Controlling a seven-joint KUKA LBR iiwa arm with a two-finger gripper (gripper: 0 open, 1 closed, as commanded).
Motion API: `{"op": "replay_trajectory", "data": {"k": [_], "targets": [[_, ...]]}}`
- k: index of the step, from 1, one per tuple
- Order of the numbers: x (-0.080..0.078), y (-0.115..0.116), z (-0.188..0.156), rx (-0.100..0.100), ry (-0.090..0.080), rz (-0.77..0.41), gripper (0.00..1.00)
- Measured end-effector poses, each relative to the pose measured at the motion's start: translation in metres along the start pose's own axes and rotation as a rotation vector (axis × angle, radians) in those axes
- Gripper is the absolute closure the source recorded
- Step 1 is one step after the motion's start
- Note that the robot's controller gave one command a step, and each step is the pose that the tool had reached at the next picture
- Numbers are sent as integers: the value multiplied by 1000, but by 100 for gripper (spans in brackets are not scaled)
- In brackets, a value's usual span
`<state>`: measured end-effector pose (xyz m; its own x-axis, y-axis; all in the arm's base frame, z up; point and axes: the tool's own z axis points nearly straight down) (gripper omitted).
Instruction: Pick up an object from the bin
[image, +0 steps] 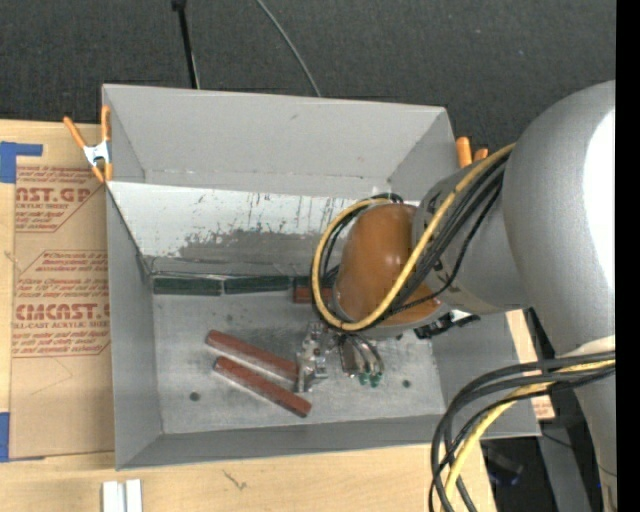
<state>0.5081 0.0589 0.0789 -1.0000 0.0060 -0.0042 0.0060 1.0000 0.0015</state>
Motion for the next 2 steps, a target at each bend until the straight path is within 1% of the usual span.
{"op": "replay_trajectory", "data": {"k": [1,2], "targets": [[0,0,0,0,0,0,100],[-19,3,-137,1,2,-49,100]]}}
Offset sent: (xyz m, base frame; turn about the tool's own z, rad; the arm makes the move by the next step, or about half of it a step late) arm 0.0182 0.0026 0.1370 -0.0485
